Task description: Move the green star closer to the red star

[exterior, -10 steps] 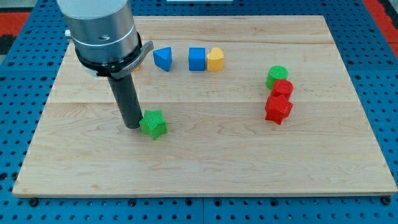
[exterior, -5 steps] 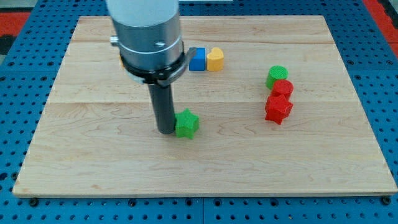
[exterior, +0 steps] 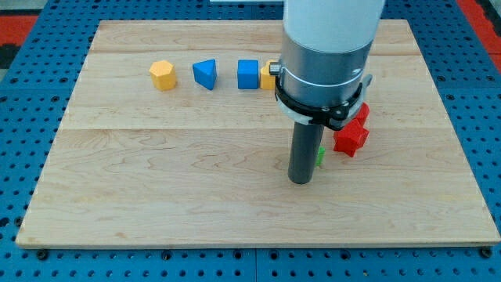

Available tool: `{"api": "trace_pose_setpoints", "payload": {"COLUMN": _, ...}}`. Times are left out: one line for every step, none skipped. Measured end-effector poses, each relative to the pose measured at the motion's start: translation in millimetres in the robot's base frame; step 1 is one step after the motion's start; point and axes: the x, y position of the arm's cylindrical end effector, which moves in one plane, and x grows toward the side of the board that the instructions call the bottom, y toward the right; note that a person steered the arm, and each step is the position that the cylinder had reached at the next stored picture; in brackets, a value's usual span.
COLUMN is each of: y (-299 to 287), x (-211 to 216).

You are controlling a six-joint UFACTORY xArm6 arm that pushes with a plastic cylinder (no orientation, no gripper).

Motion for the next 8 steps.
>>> {"api": "trace_pose_setpoints", "payload": {"y": 0.1, "x": 0.0}}
{"api": "trace_pose_setpoints", "payload": {"y": -6.5, "x": 1.1}}
{"api": "trace_pose_setpoints", "payload": {"y": -37.5, "x": -0.2}}
{"api": "trace_pose_setpoints", "payload": {"y": -59.7, "x": -12.1}}
{"api": "trace_pose_setpoints", "payload": {"y": -59.3, "x": -21.8}}
{"api": "trace_pose_setpoints", "payload": {"y": -36.3, "x": -24.0}}
{"api": "trace_pose_setpoints", "payload": {"y": -5.9, "x": -30.5}}
{"api": "trace_pose_setpoints", "payload": {"y": 14.6, "x": -33.5}}
